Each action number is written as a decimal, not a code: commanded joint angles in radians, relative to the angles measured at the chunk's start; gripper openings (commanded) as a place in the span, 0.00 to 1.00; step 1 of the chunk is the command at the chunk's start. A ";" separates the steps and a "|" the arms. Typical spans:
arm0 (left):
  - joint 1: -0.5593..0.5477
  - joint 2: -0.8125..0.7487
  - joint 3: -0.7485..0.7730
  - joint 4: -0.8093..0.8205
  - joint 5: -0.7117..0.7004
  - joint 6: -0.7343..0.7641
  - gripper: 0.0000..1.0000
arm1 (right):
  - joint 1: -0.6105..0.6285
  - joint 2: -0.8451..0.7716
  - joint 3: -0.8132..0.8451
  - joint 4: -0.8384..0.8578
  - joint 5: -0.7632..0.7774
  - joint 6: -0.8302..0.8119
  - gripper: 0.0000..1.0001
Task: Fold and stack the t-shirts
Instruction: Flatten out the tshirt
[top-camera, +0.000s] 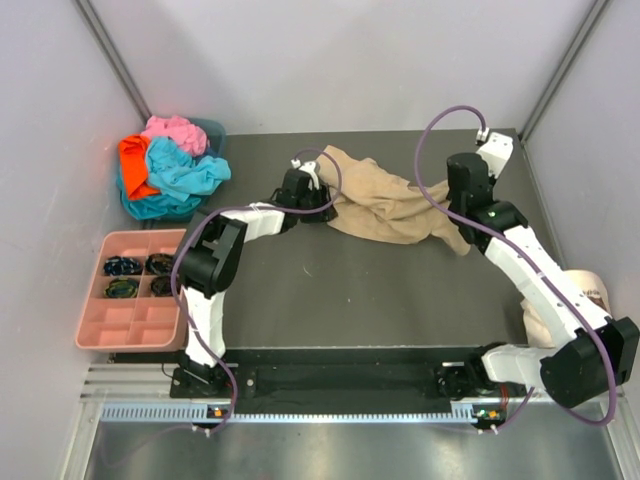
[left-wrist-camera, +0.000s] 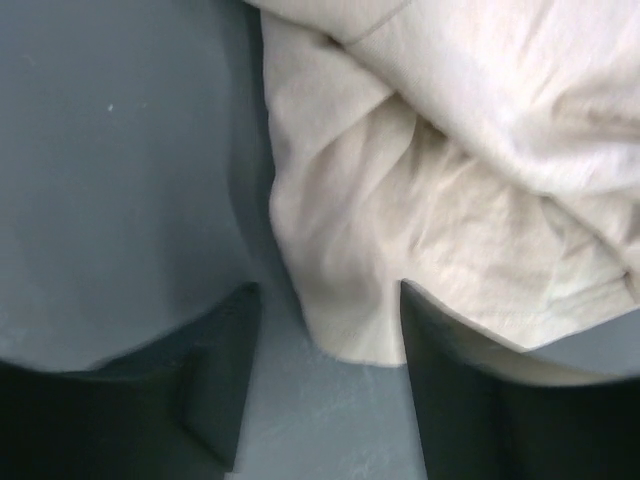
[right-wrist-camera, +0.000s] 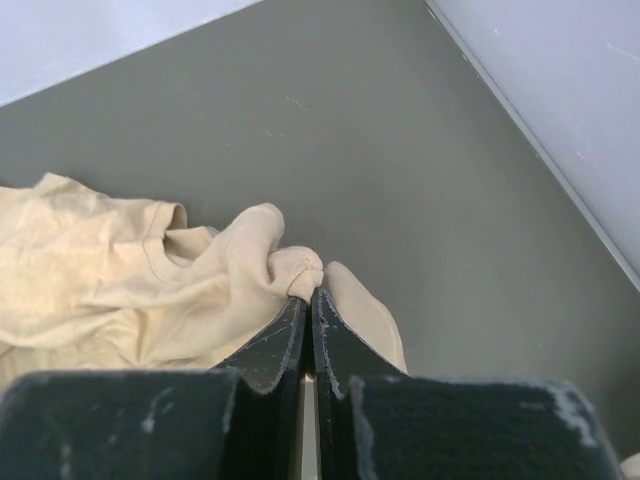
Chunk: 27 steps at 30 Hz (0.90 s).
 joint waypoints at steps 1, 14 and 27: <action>0.001 0.040 0.039 0.042 0.050 -0.036 0.49 | -0.006 -0.019 -0.006 0.017 0.005 0.010 0.00; 0.007 -0.081 0.059 -0.012 0.011 -0.022 0.00 | -0.006 -0.042 0.016 0.011 0.040 -0.013 0.00; 0.118 -0.571 0.160 -0.305 -0.273 0.177 0.00 | -0.014 -0.149 0.053 0.018 0.091 -0.047 0.00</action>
